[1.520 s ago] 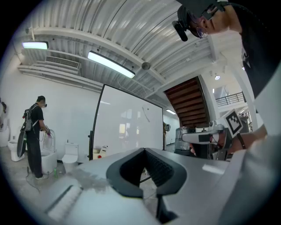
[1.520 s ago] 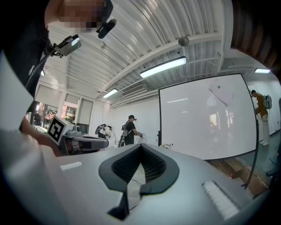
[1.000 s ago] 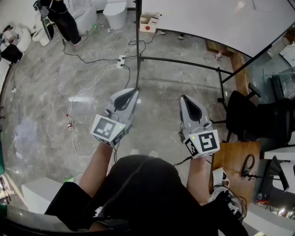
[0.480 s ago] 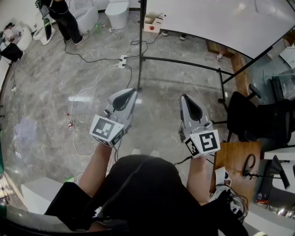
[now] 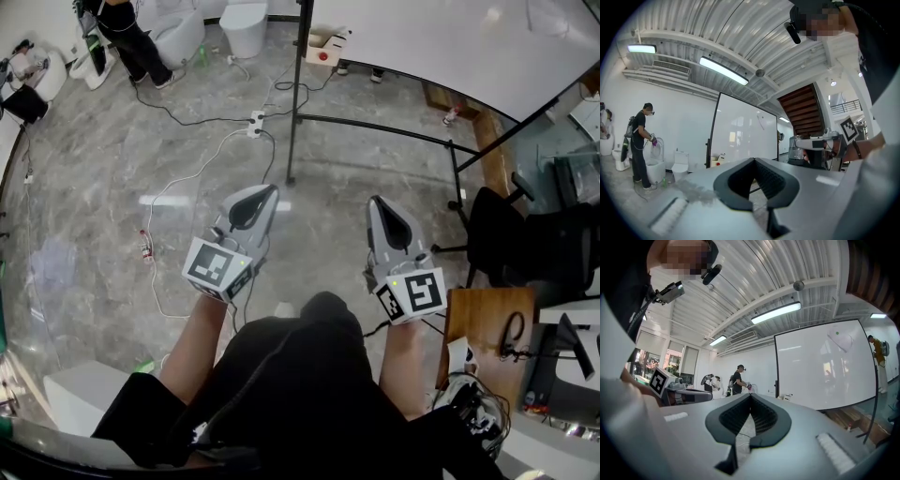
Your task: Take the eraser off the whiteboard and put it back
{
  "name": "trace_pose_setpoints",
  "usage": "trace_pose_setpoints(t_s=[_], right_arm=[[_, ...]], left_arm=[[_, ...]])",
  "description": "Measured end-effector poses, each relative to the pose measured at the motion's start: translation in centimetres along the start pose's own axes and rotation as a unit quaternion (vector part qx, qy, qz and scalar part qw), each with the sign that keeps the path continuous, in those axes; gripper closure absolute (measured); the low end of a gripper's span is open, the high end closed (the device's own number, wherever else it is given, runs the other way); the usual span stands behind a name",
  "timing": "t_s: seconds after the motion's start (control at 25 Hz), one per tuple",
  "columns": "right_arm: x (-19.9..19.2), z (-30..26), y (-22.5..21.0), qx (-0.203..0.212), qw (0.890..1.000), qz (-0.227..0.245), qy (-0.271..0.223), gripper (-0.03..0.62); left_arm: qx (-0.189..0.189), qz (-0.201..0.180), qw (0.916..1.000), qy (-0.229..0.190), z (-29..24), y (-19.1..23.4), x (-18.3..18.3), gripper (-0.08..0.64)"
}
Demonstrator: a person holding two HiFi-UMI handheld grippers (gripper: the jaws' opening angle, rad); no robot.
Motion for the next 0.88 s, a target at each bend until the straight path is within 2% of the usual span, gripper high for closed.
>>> trace_pose_setpoints(t_s=[0.2,0.44,0.72,0.88], right_arm=[[-0.2,-1.4,0.2,0.009,1.000,0.002,0.005,0.583],[0.1,-4.1,-2.2,0.020,1.000,-0.010,-0.009,0.583],[0.7,-10.2,-5.9,0.065,0.998,-0.003,0.000,0.583],[1.8,-13.3,-9.1,0.074,0.997,0.000,-0.002,0.583]], left_arm=[[0.006,0.002,1.0000,-0.007,0.2,1.4,-0.4,0.558],[0.016,-0.012,0.9998,0.002,-2.0,2.7,-0.9,0.558],[0.037,-0.010,0.9992,0.005,-7.0,5.2,-1.5,0.558],[0.042,-0.014,0.9990,0.001,-11.3,6.5,-1.0,0.558]])
Point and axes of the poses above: the fingertips, and each gripper's own axes: z backward along the fingers, y to its left, x out of its top, the point moved 4 cm from there along z, backward along the fingers, and after that the axes turned 12 degrees about -z, right-handed, at the moved point
